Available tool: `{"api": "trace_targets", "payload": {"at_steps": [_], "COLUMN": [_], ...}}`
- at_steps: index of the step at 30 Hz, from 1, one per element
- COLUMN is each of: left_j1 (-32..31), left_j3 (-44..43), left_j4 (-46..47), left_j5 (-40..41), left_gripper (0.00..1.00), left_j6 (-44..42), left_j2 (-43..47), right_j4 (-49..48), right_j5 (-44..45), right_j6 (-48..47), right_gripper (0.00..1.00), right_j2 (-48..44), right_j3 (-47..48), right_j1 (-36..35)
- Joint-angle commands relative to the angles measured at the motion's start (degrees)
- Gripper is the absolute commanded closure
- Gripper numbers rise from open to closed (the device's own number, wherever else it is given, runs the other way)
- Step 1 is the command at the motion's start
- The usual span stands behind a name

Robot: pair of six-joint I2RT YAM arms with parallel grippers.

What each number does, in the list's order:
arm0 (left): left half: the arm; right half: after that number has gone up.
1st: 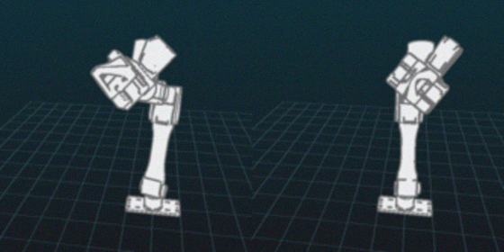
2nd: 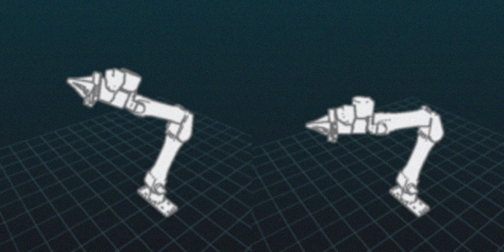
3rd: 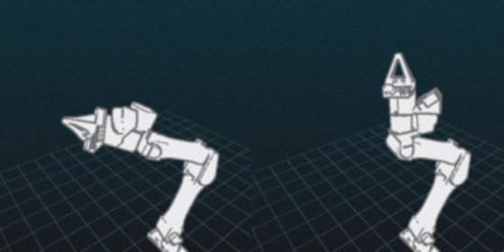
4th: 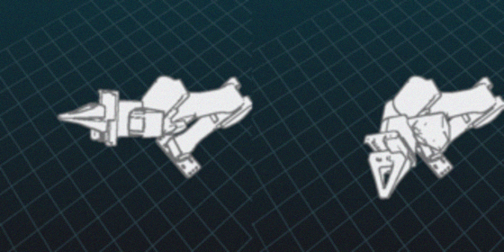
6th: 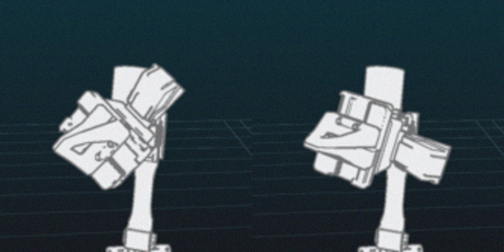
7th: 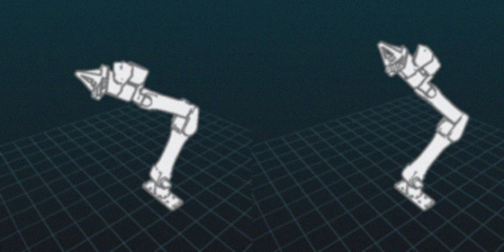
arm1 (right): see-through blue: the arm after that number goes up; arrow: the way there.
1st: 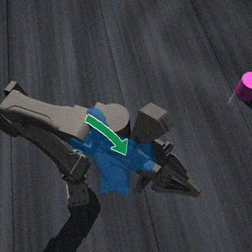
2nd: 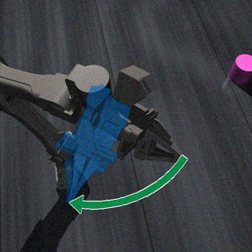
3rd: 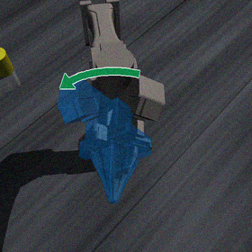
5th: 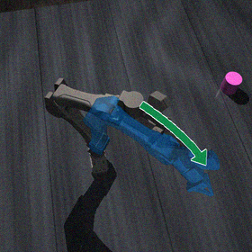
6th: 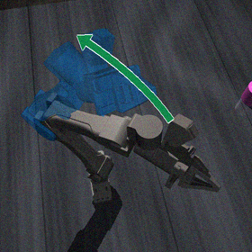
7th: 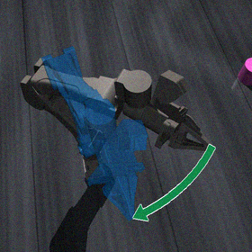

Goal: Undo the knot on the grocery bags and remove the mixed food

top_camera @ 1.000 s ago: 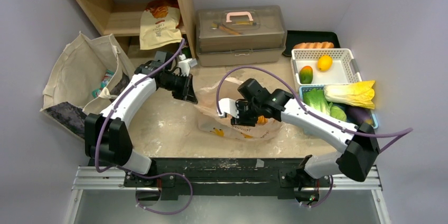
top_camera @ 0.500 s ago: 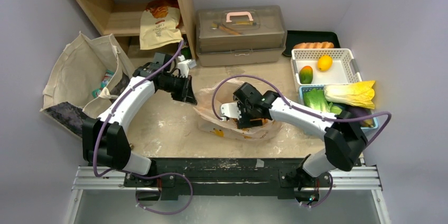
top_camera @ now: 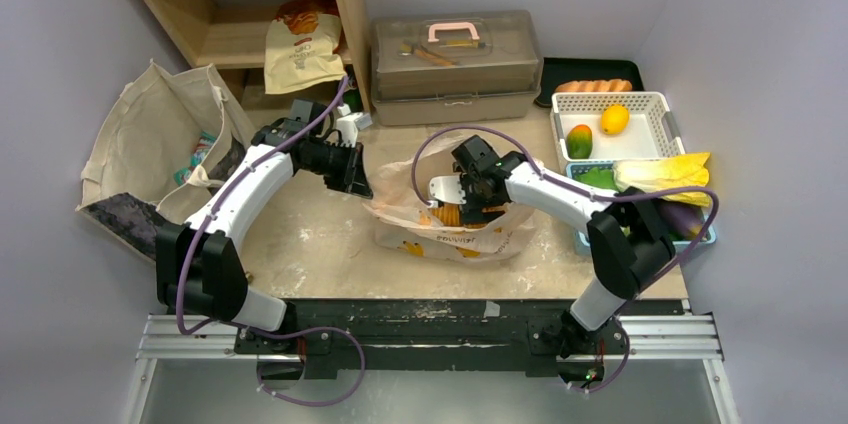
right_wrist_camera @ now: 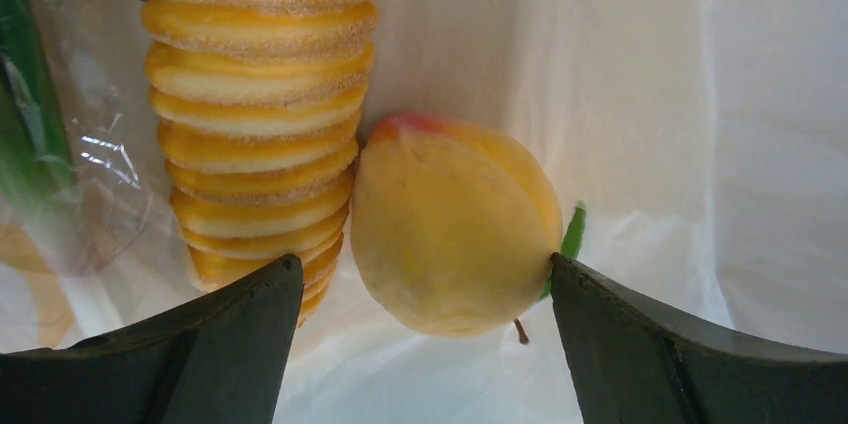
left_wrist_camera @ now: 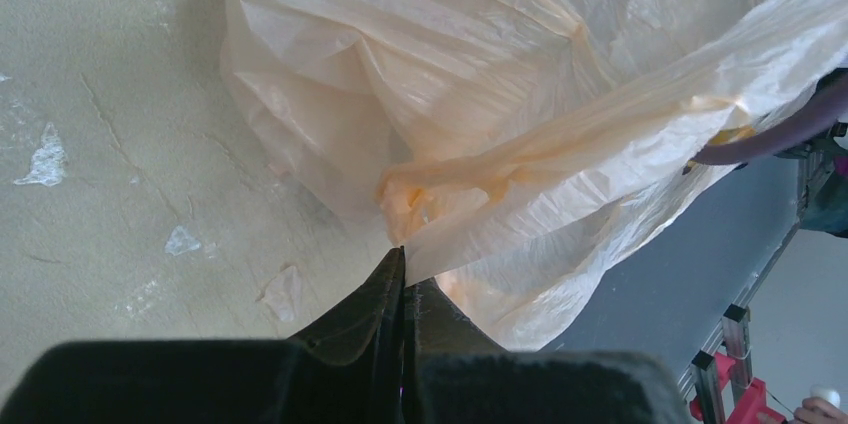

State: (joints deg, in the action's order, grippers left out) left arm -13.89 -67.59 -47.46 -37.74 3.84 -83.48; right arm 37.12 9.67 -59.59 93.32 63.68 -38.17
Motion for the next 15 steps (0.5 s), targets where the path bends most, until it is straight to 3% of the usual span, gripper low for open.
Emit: {"api": "trace_targets", "payload": {"at_steps": [1,5,8,12,15], "left_j1": [0.5,0.4,0.4,0.5,0.5], "left_j3": [-1.3,-1.2,-1.2,-1.3,-1.4], "left_j4": [0.7,0.8,0.8,0.9,0.9], "left_j5": [-0.9,-0.8,-0.8,-0.8,-0.9], "left_gripper": [1.00,1.00,1.00,1.00,1.00], "left_j6": [-0.7,-0.7,-0.6,-0.5,-0.6], "left_j2": [-0.2,-0.1,-0.1,-0.2,-0.3], "right_j4": [-2.4,-5.0,-5.1,-4.8,-0.7], "right_j5": [-1.1,-2.3,-4.2,-6.0,-13.9], "right_j6": [-2.3,-3.5,-4.5,-5.7,-5.4], "right_gripper": [0.10,0.12,0.20,0.39,0.61], "right_j2": [3.2,5.6,6.5,6.2,2.9], "right_j3": [2.0,0.8,0.4,-0.8,1.0], "right_j1": [0.8,2.5,3.4,3.6,4.0]}}
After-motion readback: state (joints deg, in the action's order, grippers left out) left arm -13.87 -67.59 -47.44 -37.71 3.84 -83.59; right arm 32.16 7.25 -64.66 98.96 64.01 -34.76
